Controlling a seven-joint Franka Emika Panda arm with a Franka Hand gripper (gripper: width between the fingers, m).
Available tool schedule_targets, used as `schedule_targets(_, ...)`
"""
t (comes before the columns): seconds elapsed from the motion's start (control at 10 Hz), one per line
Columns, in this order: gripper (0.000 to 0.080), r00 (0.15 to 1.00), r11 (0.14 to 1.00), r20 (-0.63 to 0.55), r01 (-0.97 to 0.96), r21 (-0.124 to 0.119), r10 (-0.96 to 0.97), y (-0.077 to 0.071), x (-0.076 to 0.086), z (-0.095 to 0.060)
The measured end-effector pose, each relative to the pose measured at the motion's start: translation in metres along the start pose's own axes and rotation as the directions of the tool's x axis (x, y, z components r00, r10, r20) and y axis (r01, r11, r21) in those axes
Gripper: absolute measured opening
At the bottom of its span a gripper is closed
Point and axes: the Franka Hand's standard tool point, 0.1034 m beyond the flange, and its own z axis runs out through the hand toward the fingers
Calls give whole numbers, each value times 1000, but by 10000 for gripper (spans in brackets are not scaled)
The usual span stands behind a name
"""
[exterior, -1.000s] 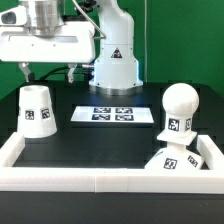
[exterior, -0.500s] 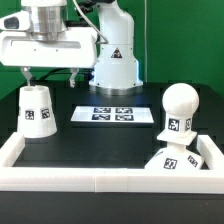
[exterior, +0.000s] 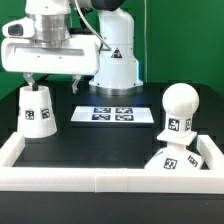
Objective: Assemble lamp
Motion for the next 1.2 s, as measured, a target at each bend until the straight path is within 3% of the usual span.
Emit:
schedule_targets(0.1,699,1000,1000,-1,9,0,-9,3,0,0)
schedule_targets(0.4,305,1000,1000,0,13,0,-13,3,0,0)
schedule_targets(0.5,305,1000,1000,0,13,0,-13,3,0,0)
schedule_targets(0.6,106,1000,1000,0,13,0,-13,3,0,0)
schedule_targets(0.7,50,1000,1000,-2,14,0,-14,2,0,-1)
schedule_targets(1.2,50,1000,1000,-3,14,0,-14,2,0,-1)
